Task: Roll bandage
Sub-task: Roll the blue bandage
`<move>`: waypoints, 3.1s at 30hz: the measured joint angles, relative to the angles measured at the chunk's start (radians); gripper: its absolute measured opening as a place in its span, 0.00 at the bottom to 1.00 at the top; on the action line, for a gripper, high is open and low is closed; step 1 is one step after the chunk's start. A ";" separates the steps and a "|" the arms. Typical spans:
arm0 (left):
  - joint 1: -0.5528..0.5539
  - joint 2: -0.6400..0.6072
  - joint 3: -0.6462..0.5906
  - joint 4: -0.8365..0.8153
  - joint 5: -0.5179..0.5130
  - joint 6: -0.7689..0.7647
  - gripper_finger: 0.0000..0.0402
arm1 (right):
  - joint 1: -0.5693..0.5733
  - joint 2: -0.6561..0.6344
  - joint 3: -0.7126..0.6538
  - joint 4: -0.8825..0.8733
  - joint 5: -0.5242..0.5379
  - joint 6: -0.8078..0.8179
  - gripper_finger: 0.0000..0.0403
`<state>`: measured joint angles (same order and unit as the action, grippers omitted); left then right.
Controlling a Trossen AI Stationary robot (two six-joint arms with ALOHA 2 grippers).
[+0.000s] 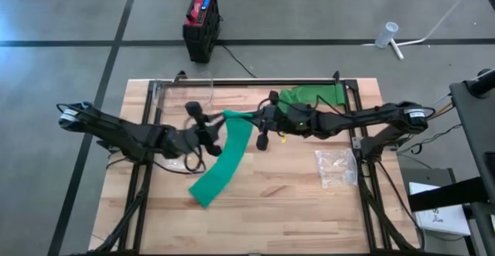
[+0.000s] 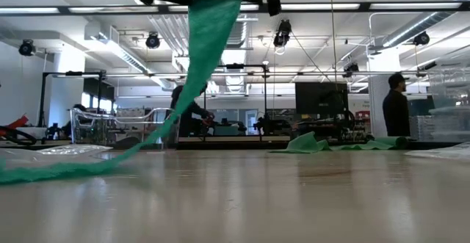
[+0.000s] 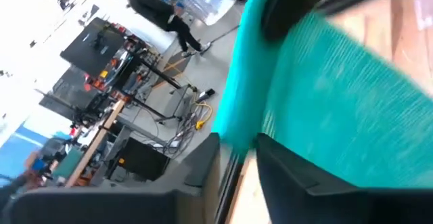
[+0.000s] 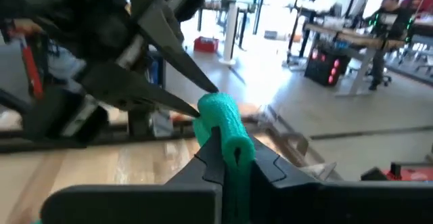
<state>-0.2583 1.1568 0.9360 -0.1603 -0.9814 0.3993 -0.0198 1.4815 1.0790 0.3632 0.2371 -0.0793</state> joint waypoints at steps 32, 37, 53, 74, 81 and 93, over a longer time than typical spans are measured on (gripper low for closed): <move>0.169 -0.115 -0.373 0.848 0.581 -0.119 0.03 | 0.000 0.023 0.058 0.244 -0.220 -0.036 0.02; 0.169 -0.184 -0.397 0.741 0.572 -0.079 0.01 | -0.001 0.002 0.058 0.192 -0.210 -0.059 0.02; 0.175 -0.353 -0.392 0.633 0.790 -0.200 0.40 | -0.011 -0.044 0.058 0.114 -0.211 -0.128 0.02; 0.254 -0.042 -0.336 0.766 0.730 -0.172 0.03 | -0.012 -0.027 0.057 0.118 -0.210 -0.040 0.02; 0.257 -0.032 -0.392 0.772 0.698 -0.200 0.00 | -0.012 -0.034 0.057 0.181 -0.208 0.084 0.02; 0.257 -0.037 -0.468 0.769 0.617 -0.205 0.00 | -0.065 -0.041 0.059 0.194 -0.140 0.212 0.02</move>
<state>-0.0015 1.1194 0.4677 0.6090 -0.3647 0.1940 -0.0845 1.4401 1.1381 0.5570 0.0974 0.1326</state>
